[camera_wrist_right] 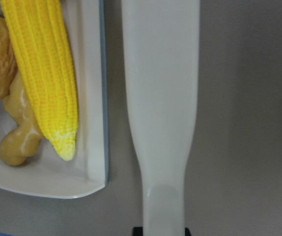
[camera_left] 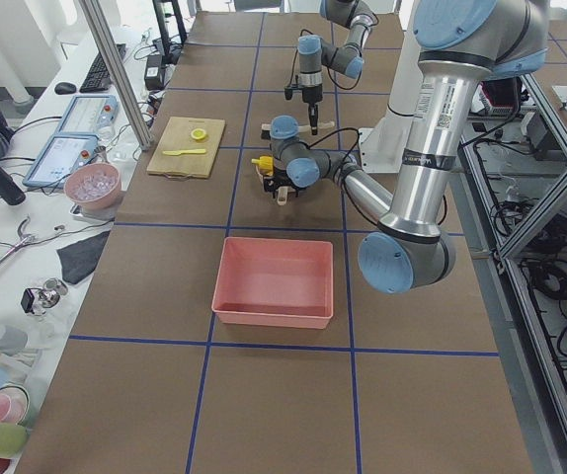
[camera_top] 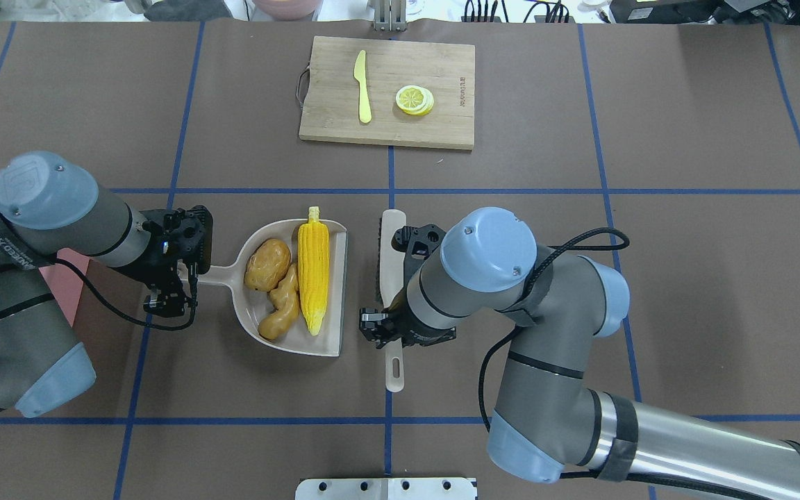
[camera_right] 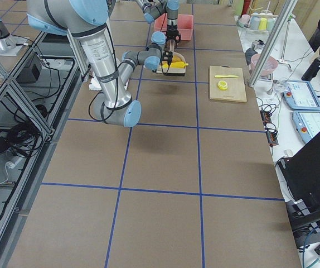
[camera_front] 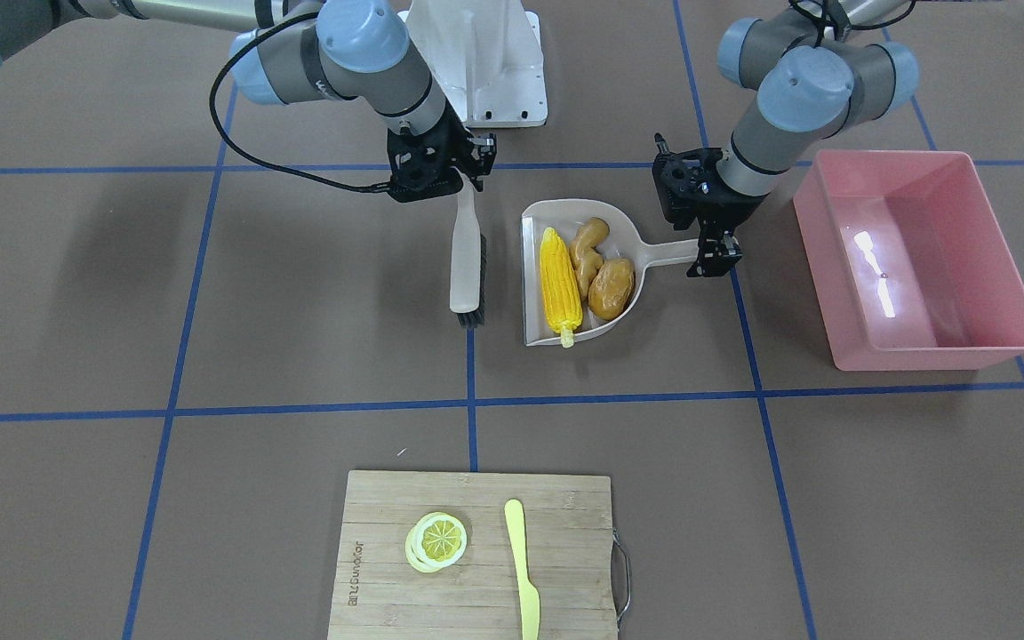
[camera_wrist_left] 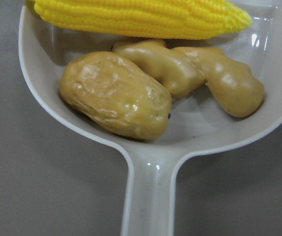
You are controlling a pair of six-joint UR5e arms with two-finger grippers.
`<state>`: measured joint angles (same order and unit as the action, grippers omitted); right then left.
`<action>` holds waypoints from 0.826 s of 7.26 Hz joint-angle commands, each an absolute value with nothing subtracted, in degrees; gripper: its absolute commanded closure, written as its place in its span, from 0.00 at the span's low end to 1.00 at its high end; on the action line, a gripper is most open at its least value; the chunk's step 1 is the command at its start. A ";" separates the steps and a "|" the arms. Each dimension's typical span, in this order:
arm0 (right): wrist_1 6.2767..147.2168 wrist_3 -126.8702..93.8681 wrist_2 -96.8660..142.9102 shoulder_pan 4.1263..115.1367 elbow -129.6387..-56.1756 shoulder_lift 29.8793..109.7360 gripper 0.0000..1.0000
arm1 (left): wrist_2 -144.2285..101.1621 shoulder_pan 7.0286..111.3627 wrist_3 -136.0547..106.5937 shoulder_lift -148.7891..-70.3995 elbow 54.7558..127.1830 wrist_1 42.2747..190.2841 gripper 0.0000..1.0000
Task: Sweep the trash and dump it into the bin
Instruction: 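Withdraw the brush with the right gripper and set it down near its start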
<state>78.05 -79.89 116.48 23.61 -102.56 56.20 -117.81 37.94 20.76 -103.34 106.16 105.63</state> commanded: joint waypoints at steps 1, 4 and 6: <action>87.42 -75.51 116.63 25.66 -109.32 59.58 1.00 | -118.65 38.49 20.66 -103.27 106.17 105.56 0.47; 96.50 -68.03 116.46 30.13 -113.98 62.13 1.00 | -119.87 39.90 20.30 -103.53 106.70 105.38 0.65; 104.19 -64.02 115.93 33.21 -117.13 63.19 1.00 | -119.88 40.51 20.21 -103.45 107.31 105.38 0.66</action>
<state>98.93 -67.23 116.21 31.20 -114.59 62.27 -119.74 39.96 20.26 -103.46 106.82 105.39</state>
